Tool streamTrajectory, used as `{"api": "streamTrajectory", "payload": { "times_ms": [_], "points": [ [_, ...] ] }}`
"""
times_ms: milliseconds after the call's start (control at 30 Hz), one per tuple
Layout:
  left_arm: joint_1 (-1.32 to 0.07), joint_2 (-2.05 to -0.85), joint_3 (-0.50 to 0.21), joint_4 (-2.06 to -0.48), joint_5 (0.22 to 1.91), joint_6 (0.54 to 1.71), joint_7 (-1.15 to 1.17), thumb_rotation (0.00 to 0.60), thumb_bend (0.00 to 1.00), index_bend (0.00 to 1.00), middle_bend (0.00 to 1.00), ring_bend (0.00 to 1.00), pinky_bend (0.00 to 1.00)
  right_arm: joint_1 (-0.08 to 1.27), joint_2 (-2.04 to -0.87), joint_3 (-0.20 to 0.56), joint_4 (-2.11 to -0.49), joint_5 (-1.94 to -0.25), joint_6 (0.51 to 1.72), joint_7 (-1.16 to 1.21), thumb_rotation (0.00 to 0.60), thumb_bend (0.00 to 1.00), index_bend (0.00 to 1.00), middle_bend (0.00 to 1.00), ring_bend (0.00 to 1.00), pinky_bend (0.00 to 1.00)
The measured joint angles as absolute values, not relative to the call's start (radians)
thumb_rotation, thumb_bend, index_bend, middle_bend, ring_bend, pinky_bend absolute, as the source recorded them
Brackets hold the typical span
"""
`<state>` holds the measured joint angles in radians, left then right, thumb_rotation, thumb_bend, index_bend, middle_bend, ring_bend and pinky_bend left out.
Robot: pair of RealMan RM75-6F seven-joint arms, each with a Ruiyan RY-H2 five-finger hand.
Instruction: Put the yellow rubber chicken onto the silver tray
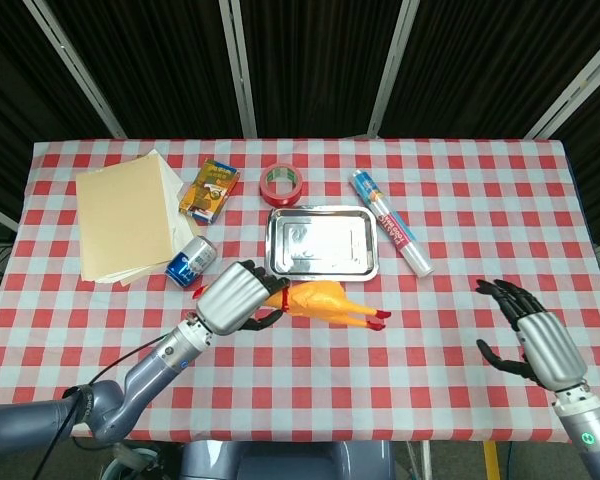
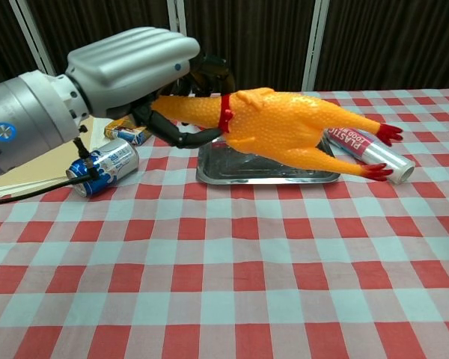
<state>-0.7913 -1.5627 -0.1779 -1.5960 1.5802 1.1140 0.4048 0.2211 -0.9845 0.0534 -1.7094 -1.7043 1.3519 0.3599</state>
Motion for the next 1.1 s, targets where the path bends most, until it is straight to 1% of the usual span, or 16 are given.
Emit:
{"api": "streamTrajectory", "payload": {
  "times_ms": [233,400,800,1100],
  "points": [
    [-0.847,-1.561,-0.22,-1.637,1.542,1.051,0.486,0.6,0.71,0.63,0.71,0.64,0.67,0.346,-0.952,0.053,-1.774,-1.711,1.194,0.494,0.6,0.32,0.1,0.21,0.14,0.17],
    [-0.883,-1.559,-0.251,-1.671,1.495,1.01,0.556,0.6,0.71,0.63,0.71,0.64,0.67,0.402,-0.956,0.052,-1.787,-1.69,1.114,0.548,0.6,0.25,0.09,0.21,0.14,0.17],
    [-0.967,-1.56,-0.294,-1.715,1.35,0.925,0.723,0.6,0.71,0.63,0.71,0.65,0.67,0.486,-0.974,0.046,-1.788,-1.638,0.995,0.654,0.6,0.24,0.07,0.19,0.14,0.17],
    [-1.029,-1.587,-0.302,-1.738,1.229,0.904,0.854,0.6,0.71,0.63,0.72,0.65,0.67,0.53,-1.007,0.051,-1.78,-1.575,0.928,0.635,0.6,0.24,0.07,0.18,0.14,0.17]
  ]
}}
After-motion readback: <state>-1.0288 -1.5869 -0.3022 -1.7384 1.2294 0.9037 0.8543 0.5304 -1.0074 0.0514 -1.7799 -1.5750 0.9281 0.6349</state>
